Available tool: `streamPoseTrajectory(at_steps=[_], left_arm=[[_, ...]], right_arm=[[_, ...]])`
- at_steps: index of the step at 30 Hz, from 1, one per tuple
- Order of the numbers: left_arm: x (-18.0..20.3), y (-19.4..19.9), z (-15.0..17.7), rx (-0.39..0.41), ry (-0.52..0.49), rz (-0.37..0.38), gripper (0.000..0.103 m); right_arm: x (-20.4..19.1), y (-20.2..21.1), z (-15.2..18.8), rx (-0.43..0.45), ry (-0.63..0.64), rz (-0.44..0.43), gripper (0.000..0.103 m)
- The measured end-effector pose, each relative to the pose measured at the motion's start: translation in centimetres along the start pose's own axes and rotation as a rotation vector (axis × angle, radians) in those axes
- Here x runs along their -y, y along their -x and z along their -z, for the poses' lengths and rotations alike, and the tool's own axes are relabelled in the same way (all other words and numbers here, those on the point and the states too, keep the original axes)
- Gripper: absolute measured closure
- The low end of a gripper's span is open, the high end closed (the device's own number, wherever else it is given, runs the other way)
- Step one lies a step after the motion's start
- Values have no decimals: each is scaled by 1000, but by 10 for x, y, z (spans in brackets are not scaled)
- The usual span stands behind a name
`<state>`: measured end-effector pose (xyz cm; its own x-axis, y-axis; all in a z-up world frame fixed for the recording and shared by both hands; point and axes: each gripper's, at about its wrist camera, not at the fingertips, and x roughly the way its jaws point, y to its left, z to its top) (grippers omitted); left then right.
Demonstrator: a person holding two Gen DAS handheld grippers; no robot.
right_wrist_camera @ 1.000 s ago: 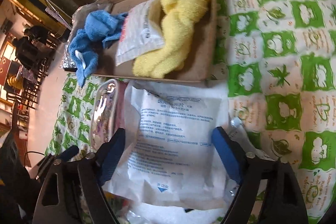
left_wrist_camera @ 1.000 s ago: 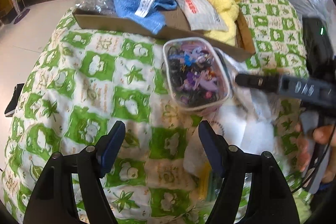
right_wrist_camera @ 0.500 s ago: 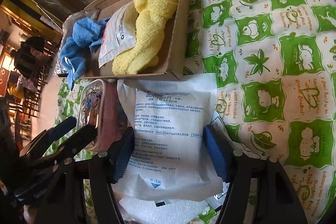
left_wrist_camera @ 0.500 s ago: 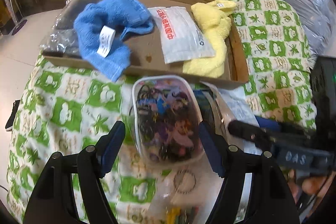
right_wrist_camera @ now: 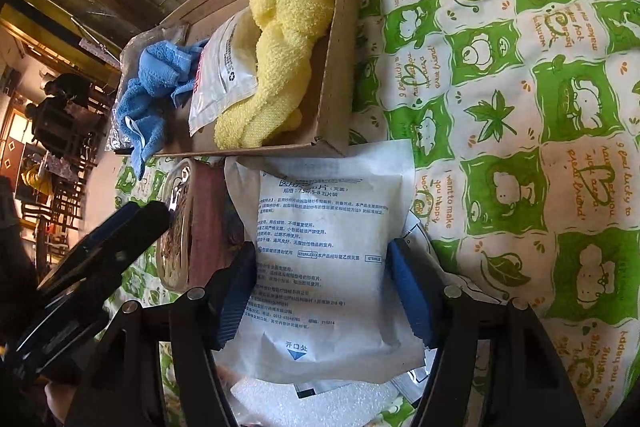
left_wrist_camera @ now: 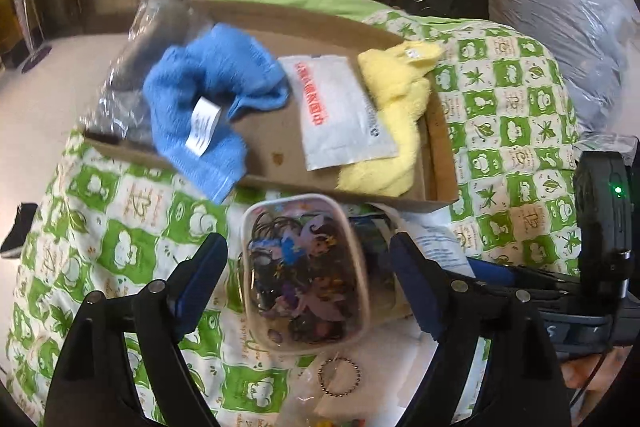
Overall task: Organize soft objects
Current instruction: 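Grasp the clear figurine container with left gripper while right gripper grasps white sheet packet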
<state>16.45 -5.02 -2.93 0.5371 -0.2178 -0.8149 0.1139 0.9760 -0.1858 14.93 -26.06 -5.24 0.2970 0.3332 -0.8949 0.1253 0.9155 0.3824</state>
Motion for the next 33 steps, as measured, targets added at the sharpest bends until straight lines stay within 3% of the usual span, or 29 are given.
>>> streamPoseTrajectory(at_steps=[8,13,17,21,23,25,33], left_arm=[[-8,-26,2,-89,70,4,16],[-10,-38,12,-135,47,-13,15],[-6,-45,11,-148,43,-17,15],[-15,-49,14,-163,99,9,15],[-15,-47,16,-154,85,7,17],[-10,-42,20,-145,46,-2,31],[-11,-21,42,-145,26,9,31]], right_arm=[[-2,1,1,4,-1,4,37],[-1,1,1,5,-2,3,37],[-2,2,2,11,1,7,38],[-7,4,3,23,21,21,41],[-9,5,4,25,24,23,43],[-10,8,6,29,20,13,45],[-21,23,20,38,49,-34,47]])
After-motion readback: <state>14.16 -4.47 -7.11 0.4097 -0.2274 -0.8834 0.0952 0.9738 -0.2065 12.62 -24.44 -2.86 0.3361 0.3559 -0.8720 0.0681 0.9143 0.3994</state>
